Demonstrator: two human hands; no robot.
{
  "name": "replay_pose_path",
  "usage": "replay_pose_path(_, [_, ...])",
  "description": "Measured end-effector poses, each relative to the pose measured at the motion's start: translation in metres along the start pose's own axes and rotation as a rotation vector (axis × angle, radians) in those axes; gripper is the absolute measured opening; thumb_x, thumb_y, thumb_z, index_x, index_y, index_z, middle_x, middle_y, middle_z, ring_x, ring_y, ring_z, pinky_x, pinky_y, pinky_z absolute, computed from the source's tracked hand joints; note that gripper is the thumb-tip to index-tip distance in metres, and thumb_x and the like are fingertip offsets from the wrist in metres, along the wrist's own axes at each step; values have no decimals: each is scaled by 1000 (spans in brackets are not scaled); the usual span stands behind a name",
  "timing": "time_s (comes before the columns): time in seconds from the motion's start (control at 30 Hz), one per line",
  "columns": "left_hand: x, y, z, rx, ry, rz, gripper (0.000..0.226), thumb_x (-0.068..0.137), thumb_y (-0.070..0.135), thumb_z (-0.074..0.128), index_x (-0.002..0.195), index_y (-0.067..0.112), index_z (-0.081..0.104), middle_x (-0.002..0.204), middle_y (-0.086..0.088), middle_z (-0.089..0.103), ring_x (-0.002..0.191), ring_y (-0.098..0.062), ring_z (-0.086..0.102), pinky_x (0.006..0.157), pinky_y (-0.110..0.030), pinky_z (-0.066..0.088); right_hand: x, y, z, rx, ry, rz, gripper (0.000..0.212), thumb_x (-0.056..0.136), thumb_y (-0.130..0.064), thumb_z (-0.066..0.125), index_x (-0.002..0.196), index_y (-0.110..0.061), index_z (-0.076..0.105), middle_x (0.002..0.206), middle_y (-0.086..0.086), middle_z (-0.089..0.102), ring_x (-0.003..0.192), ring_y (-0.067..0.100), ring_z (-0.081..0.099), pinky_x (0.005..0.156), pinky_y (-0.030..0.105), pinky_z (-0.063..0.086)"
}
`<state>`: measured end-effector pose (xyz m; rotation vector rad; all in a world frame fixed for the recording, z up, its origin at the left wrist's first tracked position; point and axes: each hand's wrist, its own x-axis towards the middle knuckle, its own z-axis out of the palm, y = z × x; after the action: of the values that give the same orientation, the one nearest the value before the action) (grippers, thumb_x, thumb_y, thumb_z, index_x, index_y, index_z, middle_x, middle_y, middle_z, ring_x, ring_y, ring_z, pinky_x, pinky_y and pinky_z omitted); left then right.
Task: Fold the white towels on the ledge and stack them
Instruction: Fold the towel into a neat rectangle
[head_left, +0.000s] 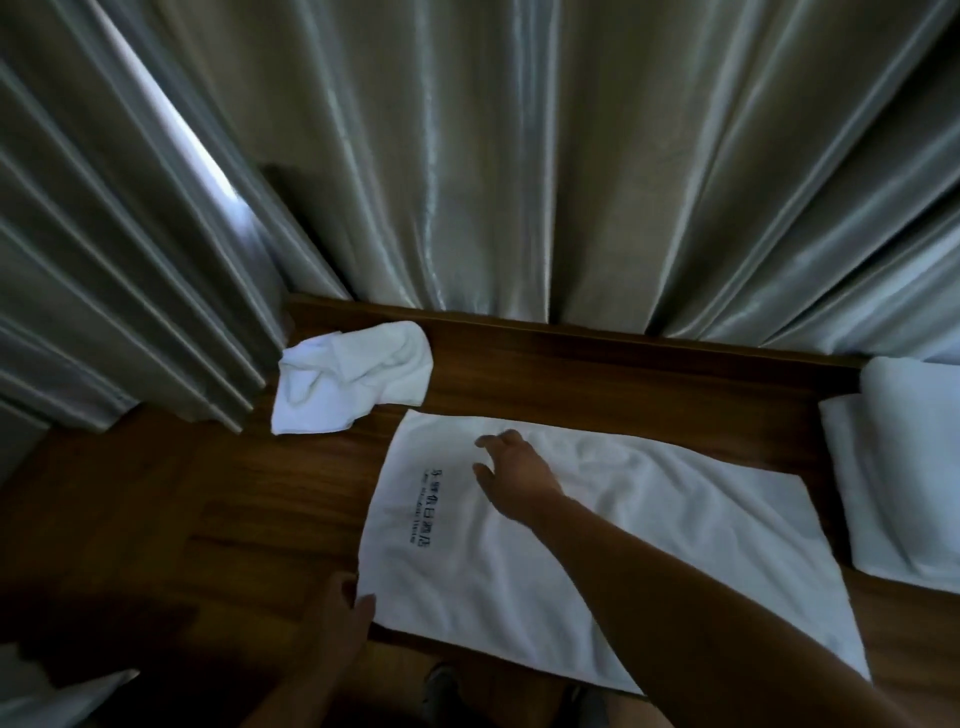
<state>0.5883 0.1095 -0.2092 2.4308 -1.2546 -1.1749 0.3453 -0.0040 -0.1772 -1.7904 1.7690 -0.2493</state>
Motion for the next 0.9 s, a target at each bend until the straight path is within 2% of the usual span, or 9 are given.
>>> replay_pose_path(0.1, [-1,-3,-7,-8,-15,-17,12,90,22,64,97,19,54,103,-5,61,85,-14,52,72,-31,40,46,-46,22,-62,-89,-61,47,99,-31,46,145,-23,43,146,12,41,129,30,45,106,42,44])
replay_pose_path(0.17, [5,-7,-11,-43,-56,-52,12,89,26,65,87,25,53,96,1,59,83,-11,53,71,-29,41,75,-69,39,-118,-147,-103,47,99,-24,44,146,-24,42,146,14,40,129,31,44,108,42,42])
replay_pose_path(0.23, [11,-12,-14,-36,-116,-79,18,89,31,65,80,32,49,89,7,56,83,-8,54,76,-28,45,103,-82,55,-202,-155,-127,50,98,-19,44,148,-24,41,147,15,39,130,33,43,110,41,39])
replay_pose_path(0.3, [19,-17,-15,-55,-133,-96,14,88,34,65,84,31,52,91,8,56,84,-6,54,80,-26,46,124,-87,64,-299,-138,-123,50,99,-17,42,148,-21,40,145,16,41,129,34,45,109,41,39])
replay_pose_path(0.4, [27,-24,-12,-77,-149,-97,17,88,36,63,89,29,48,91,10,49,89,-7,50,79,-22,38,147,-89,67,-460,-139,-92,48,98,-15,43,146,-21,37,137,16,46,123,34,50,100,43,46])
replay_pose_path(0.63, [28,-27,-11,-83,-166,-84,11,88,37,61,90,29,54,89,13,55,85,-3,54,82,-25,47,165,-82,71,-529,-146,-141,37,96,-14,47,133,-17,42,123,14,55,110,32,59,88,43,53])
replay_pose_path(0.73, [17,-21,-10,-127,-125,-62,13,91,31,59,90,29,46,82,16,48,75,1,47,69,-21,43,157,-76,57,-438,-69,-139,30,96,-17,47,126,-20,45,113,11,60,100,28,62,83,41,55])
replay_pose_path(0.8, [3,-12,-10,-141,-101,-7,19,91,28,59,98,32,41,83,18,47,74,2,48,59,-15,36,147,-68,42,-302,12,-137,19,98,-22,44,116,-22,51,103,7,64,92,24,64,78,39,57])
replay_pose_path(0.9, [-18,9,-3,-134,-94,95,21,89,27,63,104,29,48,89,13,57,79,-2,57,68,-22,47,130,-47,8,-16,26,-54,11,98,-27,47,103,-28,57,92,-1,64,83,16,65,71,33,58])
